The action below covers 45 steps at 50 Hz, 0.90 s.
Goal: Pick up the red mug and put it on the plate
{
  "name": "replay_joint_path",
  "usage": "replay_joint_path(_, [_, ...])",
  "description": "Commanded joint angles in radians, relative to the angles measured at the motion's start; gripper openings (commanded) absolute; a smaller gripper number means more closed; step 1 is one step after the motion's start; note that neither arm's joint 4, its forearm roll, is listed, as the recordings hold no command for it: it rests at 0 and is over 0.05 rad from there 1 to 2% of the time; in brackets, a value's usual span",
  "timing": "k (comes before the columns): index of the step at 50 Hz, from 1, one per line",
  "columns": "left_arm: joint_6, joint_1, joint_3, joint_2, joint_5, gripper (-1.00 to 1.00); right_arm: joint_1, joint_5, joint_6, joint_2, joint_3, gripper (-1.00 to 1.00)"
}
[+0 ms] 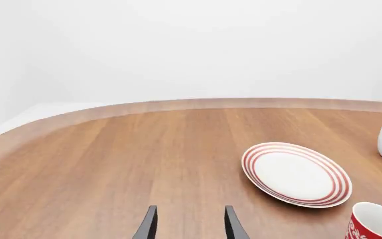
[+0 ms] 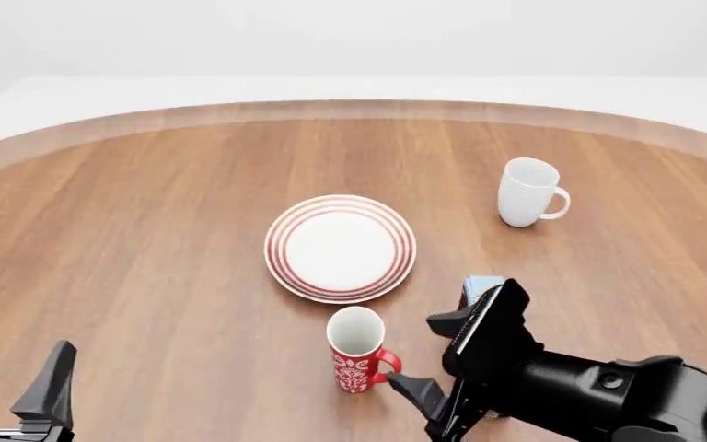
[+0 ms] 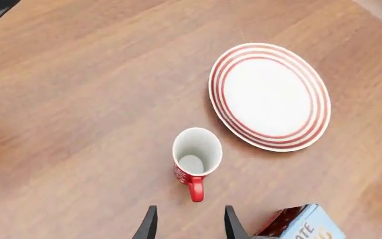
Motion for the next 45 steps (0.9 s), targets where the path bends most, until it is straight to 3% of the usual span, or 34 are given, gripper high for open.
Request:
replay_joint_path(1, [0.000, 0.000, 0.000, 0.000, 0.000, 1.00, 0.004, -0.050, 0.011, 0.064, -0.003, 1.00])
replay_joint_path(8, [0.000, 0.000, 0.000, 0.000, 0.000, 1.00, 0.004, -0.111, 0.032, 0.141, 0.020, 1.00])
replay_joint_path(45, [0.000, 0.000, 0.000, 0.000, 0.000, 1.00, -0.005, -0.081, 0.027, 0.238, -0.021, 1.00])
